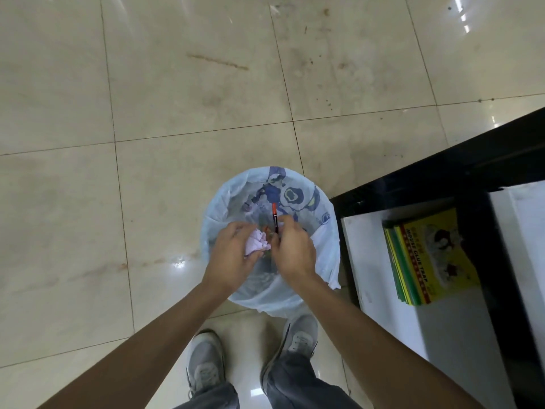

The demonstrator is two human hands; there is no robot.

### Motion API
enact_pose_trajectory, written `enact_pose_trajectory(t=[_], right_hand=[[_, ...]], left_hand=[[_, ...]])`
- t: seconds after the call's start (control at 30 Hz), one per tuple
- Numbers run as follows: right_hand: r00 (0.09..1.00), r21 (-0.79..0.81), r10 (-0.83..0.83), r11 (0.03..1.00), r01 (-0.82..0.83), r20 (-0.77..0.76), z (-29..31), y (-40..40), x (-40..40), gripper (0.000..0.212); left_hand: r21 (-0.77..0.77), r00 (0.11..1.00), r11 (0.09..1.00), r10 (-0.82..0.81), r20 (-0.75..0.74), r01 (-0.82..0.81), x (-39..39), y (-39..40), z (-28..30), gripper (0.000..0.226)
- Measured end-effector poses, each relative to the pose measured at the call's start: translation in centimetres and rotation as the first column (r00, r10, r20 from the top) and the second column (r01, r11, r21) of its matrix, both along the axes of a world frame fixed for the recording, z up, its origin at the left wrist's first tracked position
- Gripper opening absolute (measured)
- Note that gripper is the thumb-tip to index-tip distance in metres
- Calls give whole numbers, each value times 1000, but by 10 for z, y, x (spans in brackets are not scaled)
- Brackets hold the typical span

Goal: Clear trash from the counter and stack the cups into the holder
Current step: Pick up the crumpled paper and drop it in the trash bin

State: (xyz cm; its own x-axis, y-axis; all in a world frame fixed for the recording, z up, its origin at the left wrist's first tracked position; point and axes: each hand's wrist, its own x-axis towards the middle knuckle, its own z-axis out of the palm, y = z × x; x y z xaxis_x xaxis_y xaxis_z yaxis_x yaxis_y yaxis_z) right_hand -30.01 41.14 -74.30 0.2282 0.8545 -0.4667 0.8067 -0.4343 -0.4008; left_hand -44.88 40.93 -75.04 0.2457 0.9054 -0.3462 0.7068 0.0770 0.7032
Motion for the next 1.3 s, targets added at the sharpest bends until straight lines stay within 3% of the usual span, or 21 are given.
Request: enact_pose_trajectory(t=[0.2, 0.43, 0.67, 1.03, 1.3], right_hand=[[999, -21, 34, 999, -33, 17, 5, -7, 3, 26], [991, 124, 88, 987, -100, 102, 62, -26, 12, 30], [987, 223, 125, 964, -144, 96, 136, -41, 12, 36], [993, 301, 28, 952, -61, 112, 275, -79, 12, 45], [975, 398, -72, 917, -18, 208, 401, -136, 3, 50]], left_hand=[[-21, 984, 989, -145, -106, 143, 2, -4, -2, 59], [97, 943, 955, -257, -213, 282, -11, -10, 61, 56], [117, 898, 923, -319, -303, 367, -23, -8, 143, 61], [213, 883, 894, -305, -356, 395, -43, -34, 297, 65], [284, 849, 839, -330, -412, 464, -52, -72, 419, 60]])
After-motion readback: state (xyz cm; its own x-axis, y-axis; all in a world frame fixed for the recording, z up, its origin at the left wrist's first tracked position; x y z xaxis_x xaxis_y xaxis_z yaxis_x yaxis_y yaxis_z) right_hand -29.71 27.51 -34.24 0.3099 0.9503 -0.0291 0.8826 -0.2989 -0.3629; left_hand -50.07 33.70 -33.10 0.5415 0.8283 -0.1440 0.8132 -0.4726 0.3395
